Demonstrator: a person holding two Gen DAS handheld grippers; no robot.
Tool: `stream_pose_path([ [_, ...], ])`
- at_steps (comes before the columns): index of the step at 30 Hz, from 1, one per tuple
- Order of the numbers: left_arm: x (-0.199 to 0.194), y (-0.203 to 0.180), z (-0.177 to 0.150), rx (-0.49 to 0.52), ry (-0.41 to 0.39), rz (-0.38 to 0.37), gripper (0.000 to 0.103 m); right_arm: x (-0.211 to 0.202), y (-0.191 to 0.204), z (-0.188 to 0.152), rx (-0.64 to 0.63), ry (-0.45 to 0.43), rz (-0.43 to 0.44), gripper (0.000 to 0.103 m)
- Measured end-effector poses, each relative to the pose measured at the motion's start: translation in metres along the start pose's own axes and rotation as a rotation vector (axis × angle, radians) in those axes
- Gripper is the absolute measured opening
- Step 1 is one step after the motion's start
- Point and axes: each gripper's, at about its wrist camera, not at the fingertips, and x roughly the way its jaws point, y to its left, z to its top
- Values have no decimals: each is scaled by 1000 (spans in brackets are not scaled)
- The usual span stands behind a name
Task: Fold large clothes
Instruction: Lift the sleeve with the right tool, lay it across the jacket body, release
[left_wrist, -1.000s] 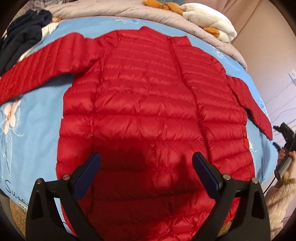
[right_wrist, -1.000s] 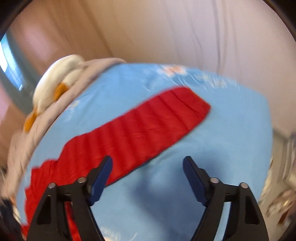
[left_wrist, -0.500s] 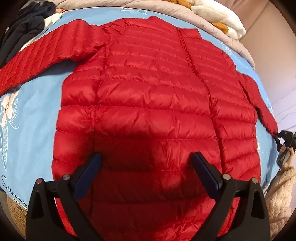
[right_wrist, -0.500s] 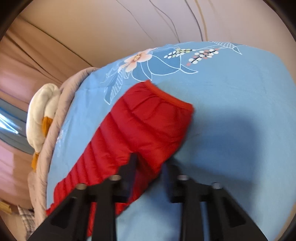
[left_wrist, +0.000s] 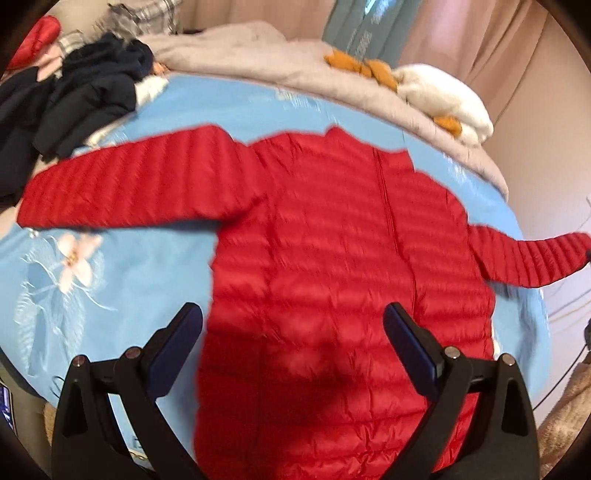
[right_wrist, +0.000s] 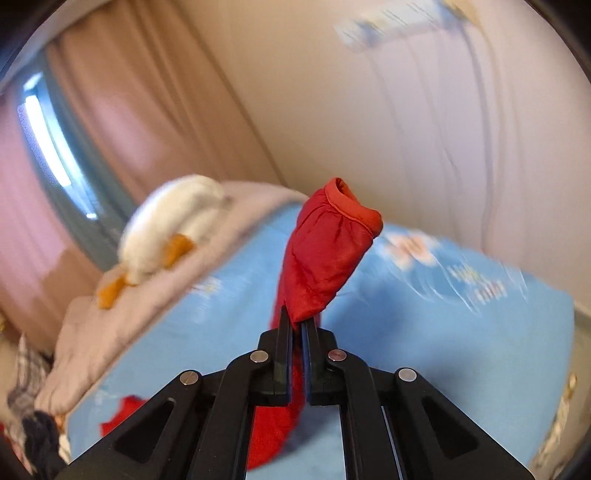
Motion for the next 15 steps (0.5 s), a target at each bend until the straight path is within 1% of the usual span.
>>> stream_pose_path([
  [2, -8, 5, 4, -7, -27, -1, 98, -16, 35, 9, -66, -35, 45, 5],
  [3, -13, 9, 5, -11, -41, 3, 98, -19, 45, 8, -90, -46, 52, 5],
  [5, -22, 15, 8, -18, -66, 16, 98, -31, 79, 9, -159, -72, 67, 5],
  [11, -45, 29, 16, -47, -135, 18, 99, -39, 140, -3, -264, -65, 146, 5],
  [15, -56, 33, 18, -44, -163, 20, 99, -44, 164, -14, -326, -45, 177, 5],
])
